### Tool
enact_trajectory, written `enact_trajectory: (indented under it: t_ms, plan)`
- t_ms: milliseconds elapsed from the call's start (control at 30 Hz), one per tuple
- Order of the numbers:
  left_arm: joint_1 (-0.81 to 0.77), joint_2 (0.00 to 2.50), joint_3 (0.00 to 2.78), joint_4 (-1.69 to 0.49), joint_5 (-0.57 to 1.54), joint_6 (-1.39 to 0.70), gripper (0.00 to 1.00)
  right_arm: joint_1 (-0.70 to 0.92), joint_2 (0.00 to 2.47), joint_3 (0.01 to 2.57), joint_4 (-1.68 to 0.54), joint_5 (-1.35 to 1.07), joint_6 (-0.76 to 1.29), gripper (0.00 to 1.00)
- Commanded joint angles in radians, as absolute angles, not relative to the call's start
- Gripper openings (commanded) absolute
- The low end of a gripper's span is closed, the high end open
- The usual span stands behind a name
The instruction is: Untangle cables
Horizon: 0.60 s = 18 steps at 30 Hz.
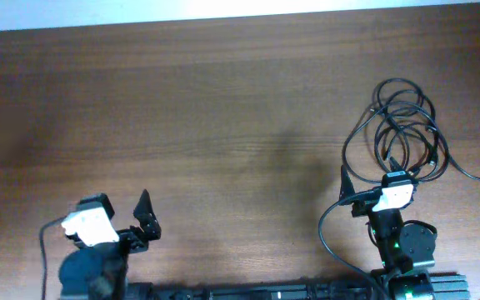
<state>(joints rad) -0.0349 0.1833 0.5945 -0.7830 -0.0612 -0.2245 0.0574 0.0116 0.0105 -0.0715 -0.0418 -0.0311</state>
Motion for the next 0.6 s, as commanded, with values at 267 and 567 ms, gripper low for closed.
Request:
enact_trajectory:
  t_ms: [267,567]
  plan:
    - [-0.03,0.005,0.217,-0.297,-0.075,-0.199,0.99,0.051,0.004,0.006,-0.076,-0.052,-0.037,0.99]
    - [-0.03,0.005,0.01,-0.075,0.106,0.07,0.99,0.051,0.004,0.006,-0.076,-0.053,-0.037,0.98]
